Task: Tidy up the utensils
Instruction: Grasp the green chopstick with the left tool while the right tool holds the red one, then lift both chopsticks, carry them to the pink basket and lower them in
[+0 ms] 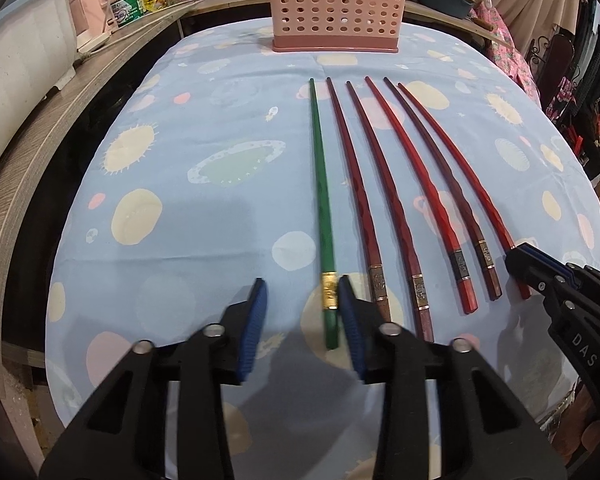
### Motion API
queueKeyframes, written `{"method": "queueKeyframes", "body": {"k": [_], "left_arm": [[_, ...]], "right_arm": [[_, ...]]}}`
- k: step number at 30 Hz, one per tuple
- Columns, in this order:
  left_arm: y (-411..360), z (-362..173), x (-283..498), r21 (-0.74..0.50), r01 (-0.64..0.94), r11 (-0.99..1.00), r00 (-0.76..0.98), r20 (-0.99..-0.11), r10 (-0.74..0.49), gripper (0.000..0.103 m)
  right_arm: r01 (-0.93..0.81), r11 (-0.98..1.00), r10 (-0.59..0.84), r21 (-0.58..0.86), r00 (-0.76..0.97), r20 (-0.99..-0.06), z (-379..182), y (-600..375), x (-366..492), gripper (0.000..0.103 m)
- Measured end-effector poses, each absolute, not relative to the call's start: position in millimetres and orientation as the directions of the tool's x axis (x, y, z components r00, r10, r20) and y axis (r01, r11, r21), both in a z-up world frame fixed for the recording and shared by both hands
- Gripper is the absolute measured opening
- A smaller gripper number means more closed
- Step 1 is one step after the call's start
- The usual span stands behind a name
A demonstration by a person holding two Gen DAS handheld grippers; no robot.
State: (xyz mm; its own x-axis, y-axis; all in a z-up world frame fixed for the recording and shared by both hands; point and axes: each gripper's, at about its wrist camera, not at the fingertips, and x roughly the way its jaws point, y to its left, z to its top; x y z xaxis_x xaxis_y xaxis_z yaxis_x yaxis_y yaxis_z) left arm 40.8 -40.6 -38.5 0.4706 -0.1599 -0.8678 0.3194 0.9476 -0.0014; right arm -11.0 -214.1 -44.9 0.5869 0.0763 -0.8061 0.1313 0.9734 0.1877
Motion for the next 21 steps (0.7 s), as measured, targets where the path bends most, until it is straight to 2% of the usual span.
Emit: {"method": "queueKeyframes", "body": {"k": [2, 5, 13, 21], "left_arm": [[-39.7, -38.3, 40.9, -0.002, 0.322, 0.947, 0.470, -0.868, -0.162, 0.017], [-39.0, -37.9, 41.3, -0.008, 0.331, 0.944, 0.462, -0.870, -0.170, 0.007], [-36.3, -30.2, 41.5, -0.027, 0.325, 0.945, 0.459, -0.869, -0.183, 0.007], [-26.4, 6.9, 45.9, -0.075, 0.306, 0.949, 0.506, -0.832, -0.228, 0.007]], "right_arm": [[0.131, 0.973, 0.076, 0.188, 0.587, -0.806, -44.6, -213.5, -10.1, 0.007], [0.132, 0.972, 0.079, 0.192, 0.587, -0.806, -44.4, -214.2, -10.8, 0.007], [0.130, 0.971, 0.083, 0.200, 0.598, -0.797, -38.4, -215.5, -11.7, 0.007], [0.137, 0.965, 0.078, 0.225, 0.668, -0.740, -4.6, -228.1, -12.4, 0.007]]}}
